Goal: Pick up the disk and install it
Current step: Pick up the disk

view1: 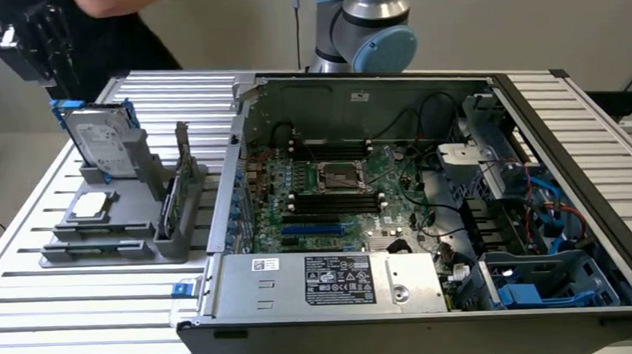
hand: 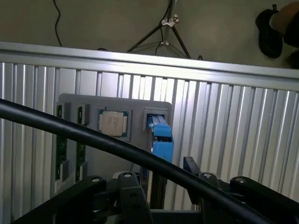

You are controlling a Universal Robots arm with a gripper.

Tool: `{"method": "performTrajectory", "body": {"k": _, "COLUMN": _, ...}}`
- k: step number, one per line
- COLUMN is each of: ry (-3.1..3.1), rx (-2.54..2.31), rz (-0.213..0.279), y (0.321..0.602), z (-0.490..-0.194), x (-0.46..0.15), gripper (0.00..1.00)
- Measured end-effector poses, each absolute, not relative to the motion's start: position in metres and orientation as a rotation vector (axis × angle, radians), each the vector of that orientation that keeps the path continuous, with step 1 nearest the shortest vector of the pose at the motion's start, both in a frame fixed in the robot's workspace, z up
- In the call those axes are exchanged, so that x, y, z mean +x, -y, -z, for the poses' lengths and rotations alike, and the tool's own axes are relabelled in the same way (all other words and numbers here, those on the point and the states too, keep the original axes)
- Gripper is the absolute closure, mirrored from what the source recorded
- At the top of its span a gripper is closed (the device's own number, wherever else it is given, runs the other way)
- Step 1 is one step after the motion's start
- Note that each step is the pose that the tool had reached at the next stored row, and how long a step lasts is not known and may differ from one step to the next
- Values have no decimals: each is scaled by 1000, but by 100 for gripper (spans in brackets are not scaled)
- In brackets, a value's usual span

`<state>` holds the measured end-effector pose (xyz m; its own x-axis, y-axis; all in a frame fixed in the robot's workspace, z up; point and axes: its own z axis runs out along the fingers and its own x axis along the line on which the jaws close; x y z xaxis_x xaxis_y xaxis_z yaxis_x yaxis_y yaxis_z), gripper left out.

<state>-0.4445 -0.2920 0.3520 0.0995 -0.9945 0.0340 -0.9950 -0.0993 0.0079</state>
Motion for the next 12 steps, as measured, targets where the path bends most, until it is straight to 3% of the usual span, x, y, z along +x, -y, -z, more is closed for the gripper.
{"method": "performTrajectory", "body": {"k": 12, "ry": 2082, "rx": 2312, "rz": -29, "y": 292, "z": -333, "x": -444, "gripper": 52}}
